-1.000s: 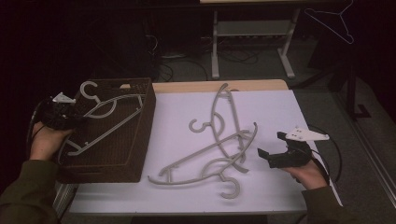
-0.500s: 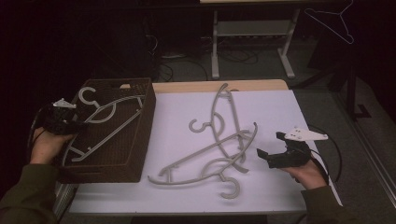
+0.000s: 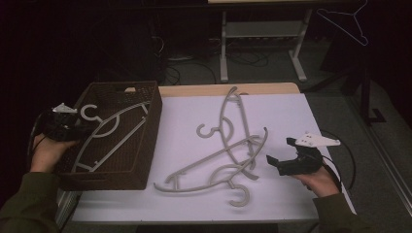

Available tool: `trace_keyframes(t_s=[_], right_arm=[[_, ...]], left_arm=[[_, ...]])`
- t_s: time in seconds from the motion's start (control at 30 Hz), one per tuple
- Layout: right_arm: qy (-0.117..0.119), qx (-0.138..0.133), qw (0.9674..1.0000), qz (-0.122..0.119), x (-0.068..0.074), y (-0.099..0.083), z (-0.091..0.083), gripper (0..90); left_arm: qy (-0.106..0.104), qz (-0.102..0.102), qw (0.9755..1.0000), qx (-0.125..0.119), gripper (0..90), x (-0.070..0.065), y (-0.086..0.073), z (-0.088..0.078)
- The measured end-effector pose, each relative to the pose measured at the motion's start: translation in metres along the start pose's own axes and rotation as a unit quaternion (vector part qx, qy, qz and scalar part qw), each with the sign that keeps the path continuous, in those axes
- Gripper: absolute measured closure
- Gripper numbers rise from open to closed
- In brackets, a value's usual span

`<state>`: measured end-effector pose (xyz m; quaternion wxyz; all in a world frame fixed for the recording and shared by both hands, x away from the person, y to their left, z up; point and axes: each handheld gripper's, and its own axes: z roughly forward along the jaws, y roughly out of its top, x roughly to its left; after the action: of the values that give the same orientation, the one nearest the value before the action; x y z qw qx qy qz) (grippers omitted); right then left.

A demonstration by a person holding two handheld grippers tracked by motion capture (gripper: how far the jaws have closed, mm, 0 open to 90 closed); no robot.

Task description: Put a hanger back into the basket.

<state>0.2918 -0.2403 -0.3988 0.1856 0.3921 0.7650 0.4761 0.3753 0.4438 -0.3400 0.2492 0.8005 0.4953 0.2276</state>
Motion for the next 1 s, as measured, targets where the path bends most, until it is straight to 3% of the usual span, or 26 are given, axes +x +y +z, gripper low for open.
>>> trace_keyframes(t_s=[0.1,0.37,0.53,0.6,0.67,0.77,0.8,0.97,1.0], right_arm=[[0.001,0.004,1.0,0.003,0.001,0.0,0.0,0.0],[0.002,0.007,1.0,-0.001,0.001,0.0,0.002,0.0],[0.004,0.01,0.9999,-0.001,0.002,0.001,0.002,0.0],[0.004,0.011,0.9999,0.0,0.002,0.001,0.002,0.0],[0.005,0.011,0.9999,0.001,0.002,0.001,0.002,0.0],[0.005,0.013,0.9999,0.0,0.003,0.001,0.003,0.0],[0.005,0.013,0.9999,-0.002,0.003,0.001,0.003,0.0],[0.006,0.013,0.9999,-0.001,0.004,0.002,0.003,0.0],[0.006,0.013,0.9999,-0.001,0.003,0.002,0.003,0.0]], left_arm=[[-0.021,-0.012,0.9994,-0.026,58.4,-0.002,0.003,-0.004],[-0.065,-0.003,0.9957,-0.066,45.8,-0.018,0.017,-0.011],[-0.103,0.013,0.9898,-0.097,39.6,-0.04,0.035,-0.017],[-0.11,0.016,0.9889,-0.099,37.7,-0.044,0.038,-0.018],[-0.124,0.024,0.9856,-0.113,36.1,-0.057,0.046,-0.019],[-0.134,0.033,0.9837,-0.116,34.7,-0.064,0.051,-0.019],[-0.144,0.038,0.9815,-0.121,34.4,-0.073,0.056,-0.018],[-0.169,0.048,0.9754,-0.133,32.5,-0.095,0.067,-0.016],[-0.169,0.048,0.9754,-0.133,31.9,-0.095,0.067,-0.016]])
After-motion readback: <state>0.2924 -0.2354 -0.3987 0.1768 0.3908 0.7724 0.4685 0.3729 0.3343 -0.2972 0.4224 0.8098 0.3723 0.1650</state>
